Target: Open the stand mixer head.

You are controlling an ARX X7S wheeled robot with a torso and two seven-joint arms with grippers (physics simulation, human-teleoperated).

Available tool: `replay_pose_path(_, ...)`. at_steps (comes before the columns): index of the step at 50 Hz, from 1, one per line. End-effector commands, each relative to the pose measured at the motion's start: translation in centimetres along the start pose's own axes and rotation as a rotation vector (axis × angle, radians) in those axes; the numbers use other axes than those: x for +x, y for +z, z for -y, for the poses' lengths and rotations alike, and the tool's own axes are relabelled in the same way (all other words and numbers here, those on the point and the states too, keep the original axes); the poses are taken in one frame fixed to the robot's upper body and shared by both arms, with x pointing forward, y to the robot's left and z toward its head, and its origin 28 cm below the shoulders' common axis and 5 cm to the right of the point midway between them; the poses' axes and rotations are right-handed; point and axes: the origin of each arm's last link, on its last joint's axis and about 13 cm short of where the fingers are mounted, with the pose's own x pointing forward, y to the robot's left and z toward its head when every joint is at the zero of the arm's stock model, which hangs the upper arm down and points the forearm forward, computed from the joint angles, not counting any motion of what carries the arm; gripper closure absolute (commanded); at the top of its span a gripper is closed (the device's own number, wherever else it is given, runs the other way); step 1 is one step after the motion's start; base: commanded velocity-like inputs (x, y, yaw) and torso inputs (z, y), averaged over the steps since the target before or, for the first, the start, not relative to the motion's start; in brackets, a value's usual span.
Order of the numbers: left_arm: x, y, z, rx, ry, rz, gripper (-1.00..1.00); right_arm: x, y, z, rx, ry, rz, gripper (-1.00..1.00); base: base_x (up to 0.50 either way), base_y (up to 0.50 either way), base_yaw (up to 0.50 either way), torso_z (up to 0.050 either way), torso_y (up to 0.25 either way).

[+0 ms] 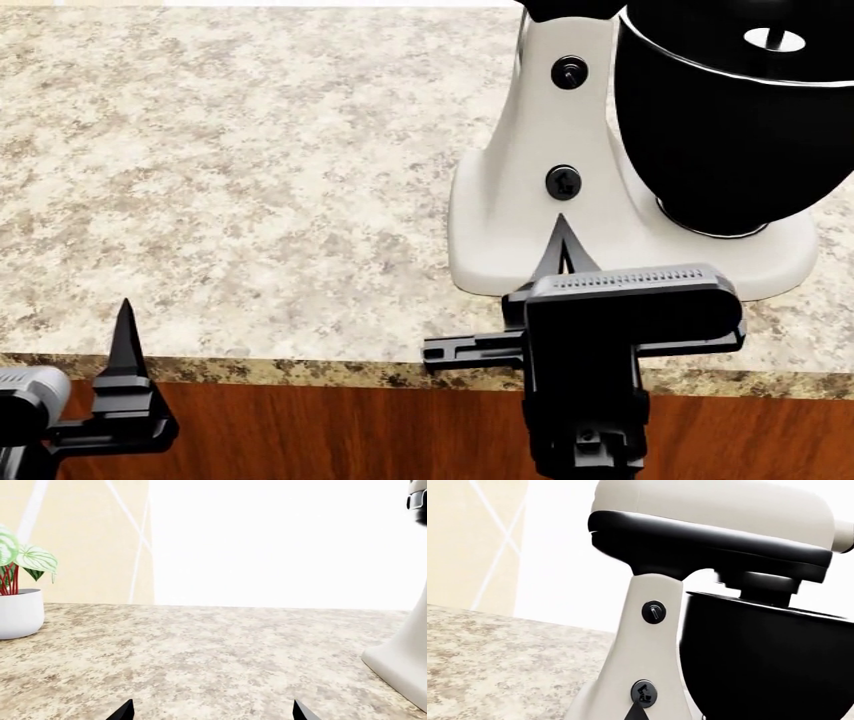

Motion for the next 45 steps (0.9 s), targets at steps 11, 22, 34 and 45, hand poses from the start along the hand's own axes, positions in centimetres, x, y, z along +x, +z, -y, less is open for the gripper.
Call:
replay_pose_path(11, -0.6, 0.6, -0.8, -0.025, -0.007, 0.026, -1.0, 1.2, 1.8, -0.1, -0.016, -0.032, 0.021, 1.0, 0.0, 0.0, 0.0, 0.0, 0.0)
replay_pose_path(22, 0.3, 0.2, 0.1, -0.025, -0.01, 0.024, -1.0, 2.4, 1.5, 0.0, -0.021, -0.045, 0.017, 1.0, 0.0, 0.0, 0.0, 0.0, 0.0)
replay_pose_path(34, -0.4, 0.5, -0.4, -0.031, -0.01, 0.028, -1.0, 3.6, 0.6, -0.2, -0.031, -0.061, -0.003, 1.0, 0.0, 0.0, 0.0, 0.0, 0.0)
replay_pose_path(45, -0.3, 0.5, -0.4, -0.034, -0.012, 0.029, -1.0, 5.0, -0.4, -0.6, -0.047, -0.063, -0.019, 1.0, 0.0, 0.0, 0.0, 0.0, 0.0)
